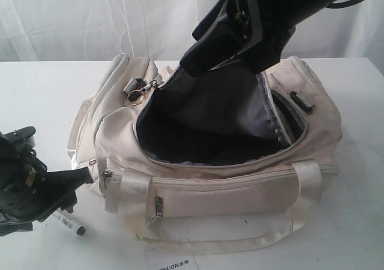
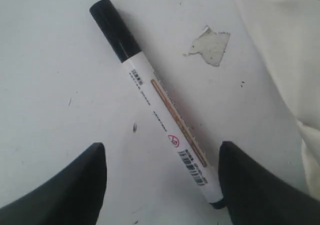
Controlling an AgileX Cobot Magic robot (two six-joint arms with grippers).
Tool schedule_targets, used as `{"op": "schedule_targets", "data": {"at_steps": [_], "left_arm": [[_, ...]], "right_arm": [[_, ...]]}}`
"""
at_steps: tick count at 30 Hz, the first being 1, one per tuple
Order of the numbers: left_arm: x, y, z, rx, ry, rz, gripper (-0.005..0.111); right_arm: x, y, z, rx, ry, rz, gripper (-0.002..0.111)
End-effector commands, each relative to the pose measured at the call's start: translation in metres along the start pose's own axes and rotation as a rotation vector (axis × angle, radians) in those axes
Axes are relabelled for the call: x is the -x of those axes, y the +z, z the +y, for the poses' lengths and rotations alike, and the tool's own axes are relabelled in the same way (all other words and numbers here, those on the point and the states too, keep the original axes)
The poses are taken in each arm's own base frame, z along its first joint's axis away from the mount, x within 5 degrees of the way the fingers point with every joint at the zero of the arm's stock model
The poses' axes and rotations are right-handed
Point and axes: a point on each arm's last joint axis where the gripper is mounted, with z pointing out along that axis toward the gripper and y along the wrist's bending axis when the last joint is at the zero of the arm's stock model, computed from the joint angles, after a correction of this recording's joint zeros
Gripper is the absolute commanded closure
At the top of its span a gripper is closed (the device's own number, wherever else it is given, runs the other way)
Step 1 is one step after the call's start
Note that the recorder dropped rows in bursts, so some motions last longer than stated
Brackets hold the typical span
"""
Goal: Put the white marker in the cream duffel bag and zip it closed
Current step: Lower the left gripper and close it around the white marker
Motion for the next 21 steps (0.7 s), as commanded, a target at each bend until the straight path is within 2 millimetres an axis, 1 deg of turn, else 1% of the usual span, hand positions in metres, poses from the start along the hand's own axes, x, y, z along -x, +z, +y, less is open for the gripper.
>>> {"op": "schedule_targets", "data": {"at_steps": [1, 6, 17, 19, 21], "left_arm": [[0.003, 0.008, -0.002, 0.009, -0.055, -0.012, 0.04], [0.005, 0.015, -0.004, 0.01, -0.093, -0.034, 0.04], [0.002, 0.032, -0.005, 0.042, -0.151, -0.005, 0.04], [0.0, 0.034, -0.005, 0.048, -0.163, 0.005, 0.045], [0.0, 0.036, -0.005, 0.053, -0.164, 0.009, 0.054]], "right_arm": [[0.0, -0.001, 0.003, 0.009, -0.005, -0.006, 0.056], [0.0, -0.001, 0.003, 0.009, -0.008, -0.006, 0.056], [0.0, -0.001, 0.003, 0.009, -0.01, -0.006, 0.056], [0.0, -0.001, 0.003, 0.009, -0.01, -0.006, 0.056], [0.0, -0.001, 0.003, 0.009, -0.01, -0.006, 0.056]]}}
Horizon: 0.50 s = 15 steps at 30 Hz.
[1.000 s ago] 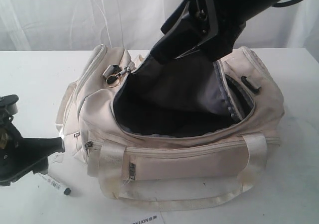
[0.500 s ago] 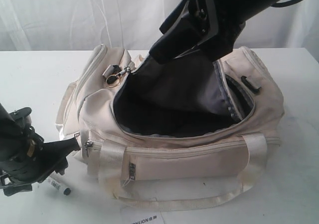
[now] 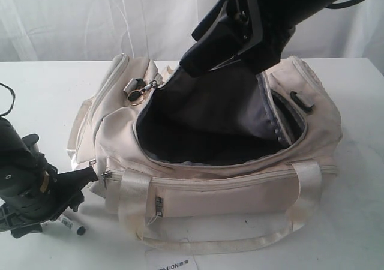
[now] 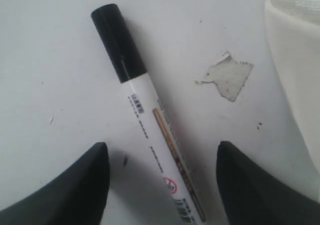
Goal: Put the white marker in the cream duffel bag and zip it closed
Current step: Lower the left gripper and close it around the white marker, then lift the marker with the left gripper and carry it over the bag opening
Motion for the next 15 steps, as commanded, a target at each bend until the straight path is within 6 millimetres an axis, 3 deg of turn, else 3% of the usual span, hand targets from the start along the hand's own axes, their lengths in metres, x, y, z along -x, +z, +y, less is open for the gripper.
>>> {"op": "schedule_targets", "data": {"at_steps": [1, 9, 12, 15], "left_arm": [[-0.003, 0.008, 0.003, 0.029, -0.036, 0.023, 0.061], [-0.003, 0.008, 0.004, 0.04, 0.032, 0.029, 0.107], [-0.001, 0.0, 0.003, 0.011, 0.155, 0.015, 0.107], [0.003, -0.02, 0.004, -0.037, 0.267, -0.025, 0.107]], "right_arm": [[0.0, -0.001, 0.002, 0.006, -0.01, -0.007, 0.056], [0.001, -0.001, 0.002, 0.007, -0.005, -0.02, 0.056], [0.001, -0.001, 0.002, 0.007, -0.006, -0.022, 0.056], [0.002, -0.001, 0.003, 0.006, -0.007, -0.023, 0.056]]}}
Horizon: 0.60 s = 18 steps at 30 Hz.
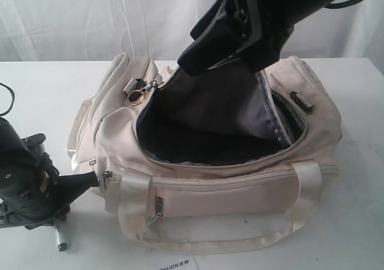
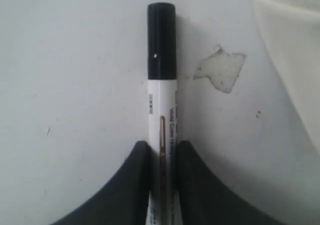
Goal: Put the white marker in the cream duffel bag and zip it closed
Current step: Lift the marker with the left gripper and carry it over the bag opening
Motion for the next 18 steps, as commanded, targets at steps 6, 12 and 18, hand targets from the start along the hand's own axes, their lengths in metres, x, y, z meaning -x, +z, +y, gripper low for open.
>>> {"op": "schedule_targets", "data": {"at_steps": [6, 12, 18], "left_arm": [[0.005, -0.076, 0.006, -0.214, 0.318, -0.132, 0.107], [0.003, -0.141, -0.002, -0.499, 0.371, -0.161, 0.107], [0.001, -0.176, -0.024, -0.739, 0.452, -0.133, 0.107]], "right_arm": [[0.001, -0.001, 0.002, -0.008, -0.013, -0.015, 0.056], [0.002, -0.001, 0.0, -0.024, -0.013, -0.024, 0.056], [0.002, -0.001, 0.0, -0.022, -0.008, -0.028, 0.056]]}}
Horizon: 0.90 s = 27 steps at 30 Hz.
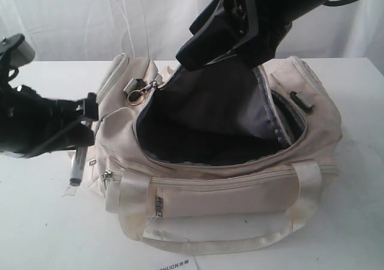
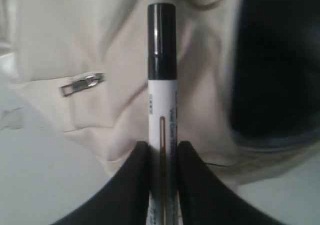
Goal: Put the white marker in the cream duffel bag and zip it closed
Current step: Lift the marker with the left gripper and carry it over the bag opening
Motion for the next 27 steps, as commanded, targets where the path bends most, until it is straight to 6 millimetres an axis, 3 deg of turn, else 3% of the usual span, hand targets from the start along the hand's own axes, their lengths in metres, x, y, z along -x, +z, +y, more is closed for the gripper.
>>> {"op": "schedule_targets", "data": {"at_steps": [1, 16, 23, 27], "left_arm": [[0.007, -0.009, -0.027, -0.187, 0.071, 0.022, 0.107], [0.038, 0.026, -0.074, -0.47, 0.11, 0.094, 0.107], [0.041, 0.047, -0.079, -0.487, 0.103, 0.198, 0.107], [0.044, 0.056, -0.076, -0.462, 0.106, 0.172, 0.107]], "right_arm": [[0.001, -0.001, 0.002, 0.003, -0.005, -0.013, 0.056], [0.001, -0.001, 0.003, 0.005, -0.003, -0.016, 0.056], [0.001, -0.001, 0.003, 0.005, -0.003, -0.016, 0.056], [0.001, -0.001, 0.003, 0.005, -0.003, -0.016, 0.056]]}}
